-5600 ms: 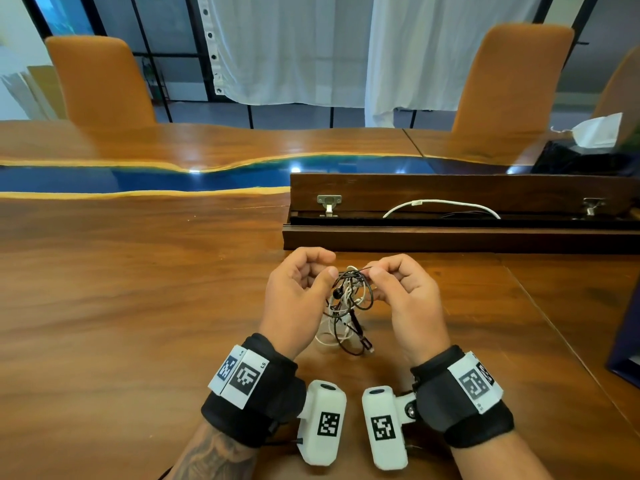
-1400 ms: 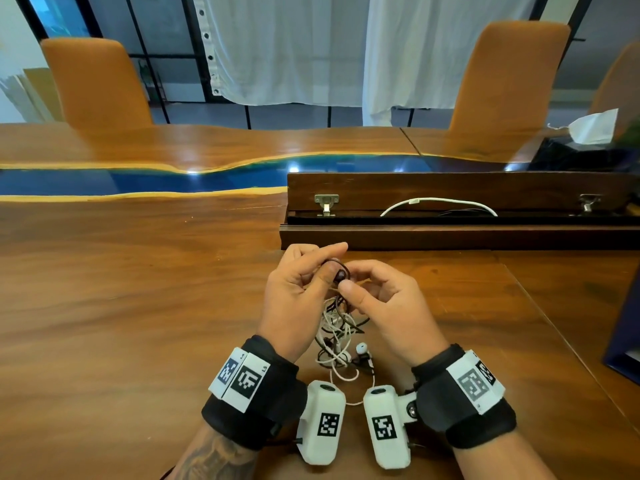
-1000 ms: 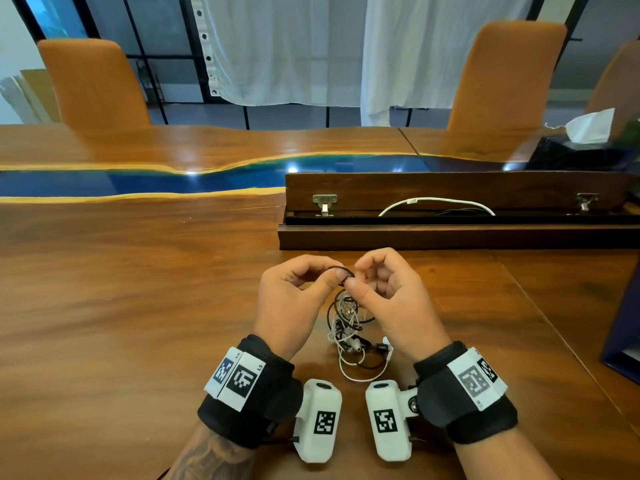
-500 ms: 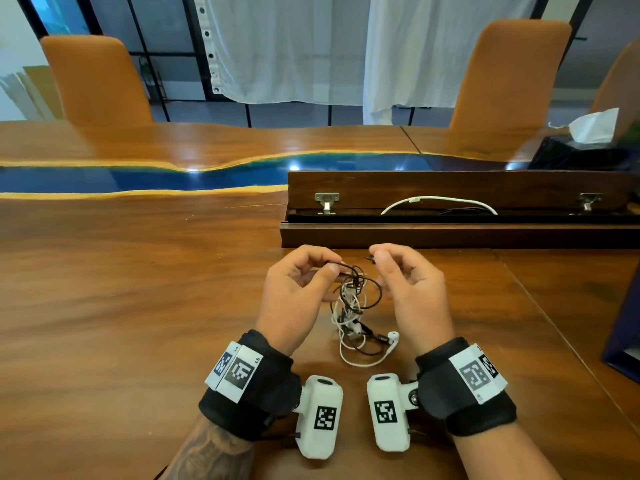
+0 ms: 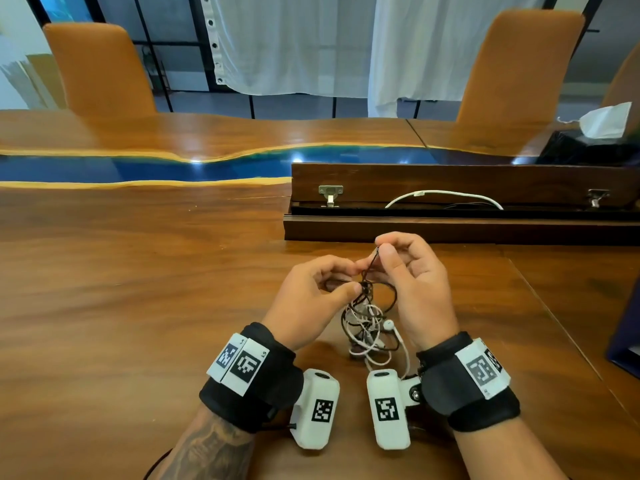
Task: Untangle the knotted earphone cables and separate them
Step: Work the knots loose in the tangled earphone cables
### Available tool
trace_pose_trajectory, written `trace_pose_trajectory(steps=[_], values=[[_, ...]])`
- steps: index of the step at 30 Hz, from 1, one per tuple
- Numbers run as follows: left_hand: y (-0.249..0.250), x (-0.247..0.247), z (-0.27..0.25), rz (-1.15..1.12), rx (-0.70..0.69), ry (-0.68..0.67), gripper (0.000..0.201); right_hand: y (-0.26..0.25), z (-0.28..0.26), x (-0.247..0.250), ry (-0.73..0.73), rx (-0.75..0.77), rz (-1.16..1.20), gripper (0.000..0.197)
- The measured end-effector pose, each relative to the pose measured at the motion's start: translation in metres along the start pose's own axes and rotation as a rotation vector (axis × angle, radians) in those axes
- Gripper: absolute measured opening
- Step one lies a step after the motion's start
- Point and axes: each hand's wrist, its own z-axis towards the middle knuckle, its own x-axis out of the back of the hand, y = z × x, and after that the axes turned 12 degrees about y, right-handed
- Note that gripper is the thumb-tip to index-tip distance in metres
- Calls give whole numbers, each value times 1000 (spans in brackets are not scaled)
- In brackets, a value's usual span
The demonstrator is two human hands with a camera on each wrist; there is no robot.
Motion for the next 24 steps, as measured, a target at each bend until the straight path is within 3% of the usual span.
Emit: trace_pose_trajectory(steps=[6, 12, 15, 17, 20, 24], values=[[-1, 6, 4, 27, 12, 99, 11, 0, 8, 7, 207, 58, 14, 18], [5, 4, 4, -193, 115, 134, 15, 5, 2, 3, 32, 0, -109, 34], [8, 4, 3, -277, 164, 124, 15, 9, 2, 4, 50, 76, -228, 24], [10, 3, 3, -312, 174, 115, 16, 9, 2, 5, -36, 80, -267, 18], [10, 2, 2, -316, 162, 97, 18, 5, -1, 4, -148, 93, -274, 24], [8, 0, 0, -262, 114, 41, 19, 5, -2, 4, -136, 111, -282, 15]])
